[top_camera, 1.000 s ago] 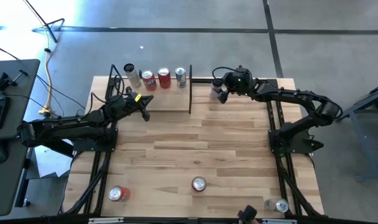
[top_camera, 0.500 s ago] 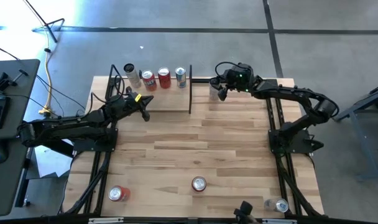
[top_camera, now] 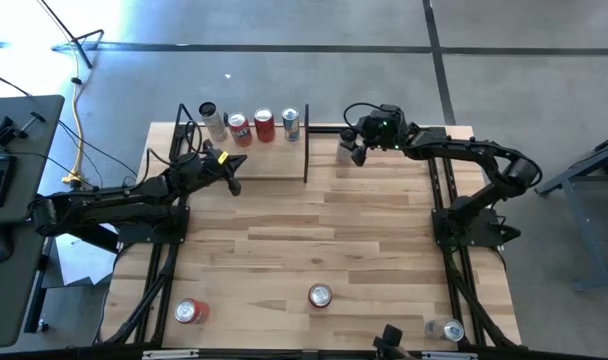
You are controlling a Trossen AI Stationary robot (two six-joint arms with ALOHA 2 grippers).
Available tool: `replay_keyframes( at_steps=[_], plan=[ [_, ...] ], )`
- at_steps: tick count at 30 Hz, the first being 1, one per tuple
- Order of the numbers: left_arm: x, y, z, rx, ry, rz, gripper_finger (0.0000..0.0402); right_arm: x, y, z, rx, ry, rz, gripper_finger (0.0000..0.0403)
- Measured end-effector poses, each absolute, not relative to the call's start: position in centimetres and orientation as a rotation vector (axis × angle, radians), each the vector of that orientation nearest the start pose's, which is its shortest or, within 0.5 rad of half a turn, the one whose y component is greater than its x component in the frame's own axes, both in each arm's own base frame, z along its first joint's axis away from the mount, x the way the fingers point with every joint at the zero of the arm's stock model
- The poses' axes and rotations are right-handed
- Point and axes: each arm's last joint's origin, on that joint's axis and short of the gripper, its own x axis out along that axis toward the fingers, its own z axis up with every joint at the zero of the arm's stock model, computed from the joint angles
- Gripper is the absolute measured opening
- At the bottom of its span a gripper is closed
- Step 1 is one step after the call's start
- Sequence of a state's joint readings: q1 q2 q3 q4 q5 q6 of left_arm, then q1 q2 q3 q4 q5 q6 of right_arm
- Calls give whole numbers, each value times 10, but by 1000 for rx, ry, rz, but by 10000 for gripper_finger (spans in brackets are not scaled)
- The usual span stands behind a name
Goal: Place canned beverage on shelf
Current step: Put the white and yellow soda can aligned with the other white and yellow soda can on the shelf
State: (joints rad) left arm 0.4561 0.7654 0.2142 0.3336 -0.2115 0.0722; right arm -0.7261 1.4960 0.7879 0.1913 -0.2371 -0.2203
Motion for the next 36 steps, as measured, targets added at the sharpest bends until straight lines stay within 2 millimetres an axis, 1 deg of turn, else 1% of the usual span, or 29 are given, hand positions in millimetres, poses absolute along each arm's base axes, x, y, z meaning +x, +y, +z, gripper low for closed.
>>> replay_keyframes(
  at_steps=[2, 5, 11, 13, 15, 19, 22, 25, 28, 30, 32, 34, 36],
  plan=[
    [144, 77, 188, 42, 244, 657, 0, 235, -200, 206, 22, 513, -420, 273],
    [144, 77, 188, 42, 244, 657, 0, 235, -200, 206, 15, 515, -417, 244],
    [144, 77, 188, 42, 244, 657, 0, 238, -196, 207, 42, 504, -411, 242],
    [144, 78, 188, 42, 244, 657, 0, 240, -190, 210, 55, 500, -397, 242],
    [144, 78, 188, 42, 244, 657, 0, 242, -181, 217, 62, 483, -395, 242],
    [144, 77, 188, 43, 244, 656, 0, 244, -149, 239, 65, 471, -449, 242],
    [144, 77, 188, 43, 245, 655, 0, 243, -116, 255, 79, 466, -499, 242],
    [144, 77, 188, 43, 245, 654, 0, 243, -80, 268, 126, 427, -507, 242],
    [144, 77, 188, 47, 246, 651, 0, 249, -43, 269, 198, 403, -495, 242],
    [144, 77, 188, 52, 248, 650, 0, 258, -19, 265, 191, 396, -458, 242],
    [144, 77, 188, 52, 248, 650, 0, 268, 1, 260, 179, 364, -413, 242],
    [144, 77, 188, 51, 247, 648, 0, 281, 14, 258, 166, 335, -364, 242],
    [145, 77, 188, 49, 247, 641, 0, 297, 18, 258, 164, 320, -352, 242]
  ],
)
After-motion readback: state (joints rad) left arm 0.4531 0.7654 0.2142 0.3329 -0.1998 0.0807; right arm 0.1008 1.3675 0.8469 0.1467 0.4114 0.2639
